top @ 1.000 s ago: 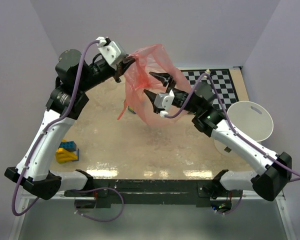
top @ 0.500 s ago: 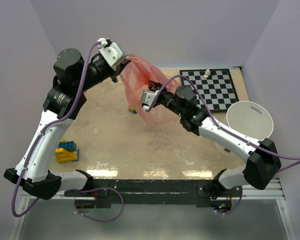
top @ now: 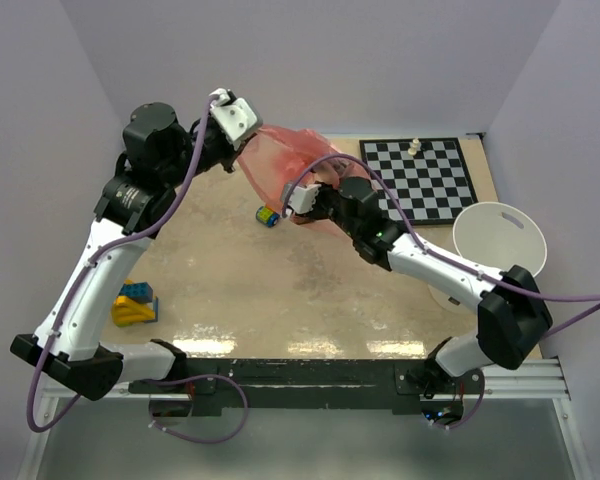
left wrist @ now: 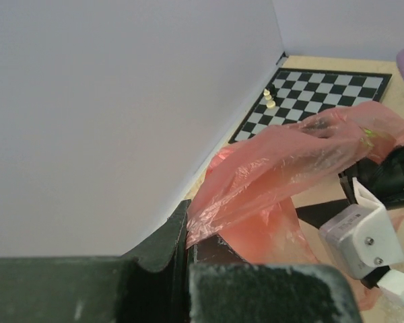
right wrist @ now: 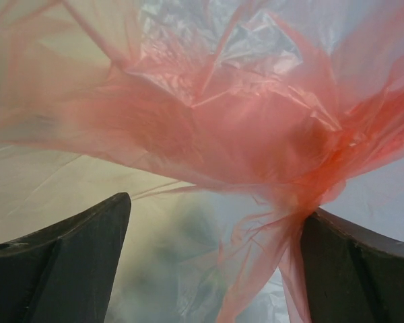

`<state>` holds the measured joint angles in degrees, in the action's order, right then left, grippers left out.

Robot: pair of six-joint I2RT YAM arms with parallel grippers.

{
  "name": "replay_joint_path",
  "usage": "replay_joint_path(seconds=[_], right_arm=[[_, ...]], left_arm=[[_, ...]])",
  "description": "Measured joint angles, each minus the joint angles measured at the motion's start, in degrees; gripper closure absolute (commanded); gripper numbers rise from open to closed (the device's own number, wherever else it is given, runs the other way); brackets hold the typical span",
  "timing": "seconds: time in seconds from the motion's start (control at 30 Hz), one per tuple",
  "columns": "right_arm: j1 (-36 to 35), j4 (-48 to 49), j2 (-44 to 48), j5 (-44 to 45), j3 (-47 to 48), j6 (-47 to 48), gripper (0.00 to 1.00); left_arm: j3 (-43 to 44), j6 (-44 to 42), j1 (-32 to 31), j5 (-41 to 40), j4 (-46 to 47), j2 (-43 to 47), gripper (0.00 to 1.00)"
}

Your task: Put the trash bags into the trash bin

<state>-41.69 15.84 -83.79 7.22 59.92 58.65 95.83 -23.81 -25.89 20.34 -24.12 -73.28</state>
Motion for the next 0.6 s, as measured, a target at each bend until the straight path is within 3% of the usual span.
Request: replay_joint_path(seconds=[0.2,0.43,0.53,0.6], right_arm=[[0.92,-5.29,-1.86,1.44,0.52,0.83,0.01],[3.02,-10.08,2.73,-5.05,0.50,0.11,0.01],[3.41,-12.02,7.17,-9.60,0.50,-0.39,0.07],[3.45,-12.07,10.16,-11.87,0.52,-0.66,0.16]], left_arm=[[-2.73,-0.02,0.00,0.00,-1.42,0.00,1.00],[-4.42,0.48,0.02,-0.07,-0.92,0.74,1.00],[-4.74,1.31,0.02,0.11,-0.09,1.22,1.00],[-4.74,2.19,0.02,0.98,0.72,1.49,1.00]])
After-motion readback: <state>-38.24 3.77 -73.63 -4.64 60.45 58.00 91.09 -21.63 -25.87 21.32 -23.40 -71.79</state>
